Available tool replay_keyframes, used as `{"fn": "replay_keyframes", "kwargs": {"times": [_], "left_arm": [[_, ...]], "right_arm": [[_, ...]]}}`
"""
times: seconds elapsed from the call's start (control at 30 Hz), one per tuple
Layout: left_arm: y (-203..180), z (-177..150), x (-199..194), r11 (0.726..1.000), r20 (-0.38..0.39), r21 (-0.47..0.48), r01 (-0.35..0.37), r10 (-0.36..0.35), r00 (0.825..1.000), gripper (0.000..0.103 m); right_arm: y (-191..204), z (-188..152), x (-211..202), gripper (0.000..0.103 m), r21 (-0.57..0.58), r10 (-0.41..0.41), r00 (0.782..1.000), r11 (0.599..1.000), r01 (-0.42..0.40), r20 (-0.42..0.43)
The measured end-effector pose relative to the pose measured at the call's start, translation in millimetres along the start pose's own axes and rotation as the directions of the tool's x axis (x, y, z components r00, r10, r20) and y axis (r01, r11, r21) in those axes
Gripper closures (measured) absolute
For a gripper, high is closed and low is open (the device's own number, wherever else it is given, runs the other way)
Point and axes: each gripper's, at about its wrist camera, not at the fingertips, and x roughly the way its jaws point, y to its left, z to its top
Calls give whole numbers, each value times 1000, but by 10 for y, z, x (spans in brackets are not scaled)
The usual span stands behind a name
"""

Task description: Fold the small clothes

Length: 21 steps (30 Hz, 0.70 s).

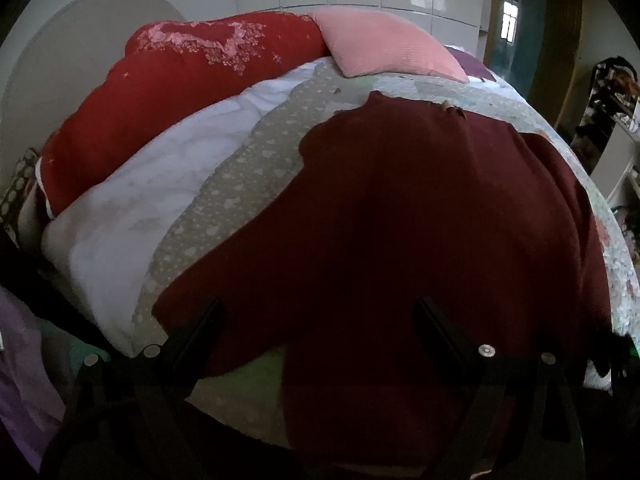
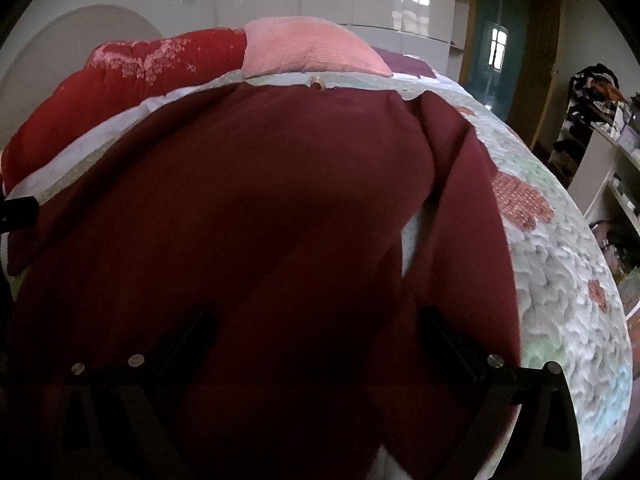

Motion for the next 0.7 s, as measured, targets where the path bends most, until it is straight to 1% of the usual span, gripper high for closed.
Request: {"fn": "replay_keyframes", "kwargs": {"times": [0.03, 0.13, 0.27, 0.33, 0.5, 0.6, 0.7], "left_arm": [[14, 45, 26, 1000, -8, 3, -2, 2, 1000, 9], [45, 194, 81, 1000, 4, 20, -17, 17, 1000, 9], [60, 401, 216, 998, 17, 44, -45, 44, 999, 9], [75, 466, 304, 998, 6, 49, -49, 49, 999, 9], [70, 458, 343, 997, -2, 44, -64, 64, 998, 9], [27, 419, 324, 994, -14, 61, -87, 88, 996, 9], [-12, 354, 262, 995, -23, 50, -81, 82, 996, 9]], "right_arm": [[-7, -26, -55, 0, 11, 13, 1000, 1000, -13, 9], [-61, -111, -218, 0, 37, 75, 996, 996, -76, 41], [-89, -187, -370, 0, 35, 98, 992, 994, -101, 83], [-71, -176, -424, 0, 17, 91, 991, 995, -93, 103], [-6, -121, -508, 0, -18, 89, 988, 996, -87, 126], [19, -131, -516, 0, -14, 107, 988, 994, -106, 112], [47, -134, -476, 0, -27, 104, 989, 994, -101, 108]]}}
